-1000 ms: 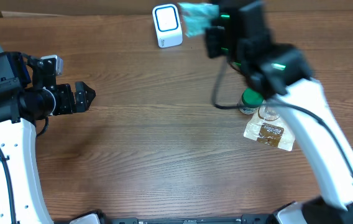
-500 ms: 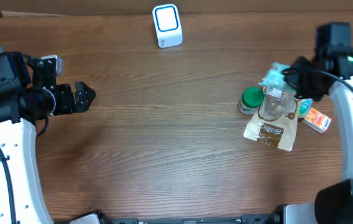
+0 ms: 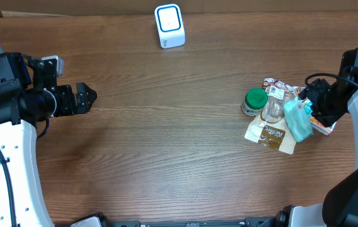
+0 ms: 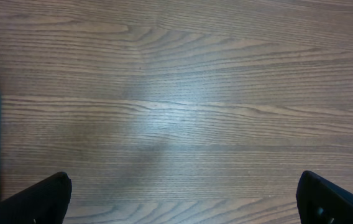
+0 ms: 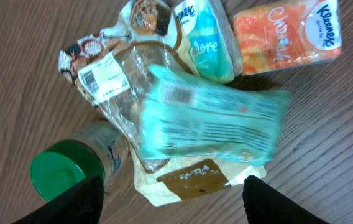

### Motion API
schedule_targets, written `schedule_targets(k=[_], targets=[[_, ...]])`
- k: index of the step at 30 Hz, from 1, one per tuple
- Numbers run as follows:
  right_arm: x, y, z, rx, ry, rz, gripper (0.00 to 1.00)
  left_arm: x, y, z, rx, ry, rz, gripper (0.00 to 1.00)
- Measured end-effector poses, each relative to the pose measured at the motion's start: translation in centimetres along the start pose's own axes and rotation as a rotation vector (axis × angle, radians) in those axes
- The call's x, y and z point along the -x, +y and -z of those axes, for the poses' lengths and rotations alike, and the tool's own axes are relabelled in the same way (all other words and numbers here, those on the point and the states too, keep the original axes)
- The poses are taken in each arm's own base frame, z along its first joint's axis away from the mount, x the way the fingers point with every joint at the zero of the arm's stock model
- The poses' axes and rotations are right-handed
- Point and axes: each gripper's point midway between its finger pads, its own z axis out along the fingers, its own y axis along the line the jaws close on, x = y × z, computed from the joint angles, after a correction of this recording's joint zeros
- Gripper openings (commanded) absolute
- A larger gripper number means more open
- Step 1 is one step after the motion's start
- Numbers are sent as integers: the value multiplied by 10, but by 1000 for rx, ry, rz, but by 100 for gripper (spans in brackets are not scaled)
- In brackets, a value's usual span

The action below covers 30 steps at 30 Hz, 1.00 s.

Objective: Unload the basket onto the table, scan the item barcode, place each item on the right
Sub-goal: 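Carry the teal pack right and release it onto the pile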

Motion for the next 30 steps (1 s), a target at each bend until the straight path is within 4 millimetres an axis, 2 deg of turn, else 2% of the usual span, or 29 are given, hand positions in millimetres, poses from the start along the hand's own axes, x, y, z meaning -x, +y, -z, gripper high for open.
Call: schedule_targets(k=[5, 8, 10, 13, 14, 15, 17, 20, 23, 30], targets=[[-14, 1, 1, 21, 63, 39, 62, 0, 0, 0, 0, 0, 0, 100], [-22, 9, 11, 73, 74, 85, 63, 0, 0, 0, 0, 0, 0, 100], [-33, 24, 40, 152, 22, 166, 64, 0, 0, 0, 0, 0, 0, 100], [-71, 53, 102, 311, -101, 372, 71, 0, 0, 0, 0, 0, 0, 100], [-88, 59, 121, 361, -129, 434, 80, 0, 0, 0, 0, -1, 0, 100], [-110, 63, 143, 420, -165, 509, 100, 0, 0, 0, -1, 2, 1, 100], [-136, 62, 167, 486, -197, 580, 100, 0, 0, 0, 0, 0, 0, 100], [-172, 50, 196, 566, -234, 674, 100, 0, 0, 0, 0, -1, 0, 100], [-181, 42, 207, 594, -267, 690, 100, 0, 0, 0, 0, 0, 0, 100], [-181, 40, 209, 591, -277, 689, 100, 0, 0, 0, 0, 0, 0, 100]])
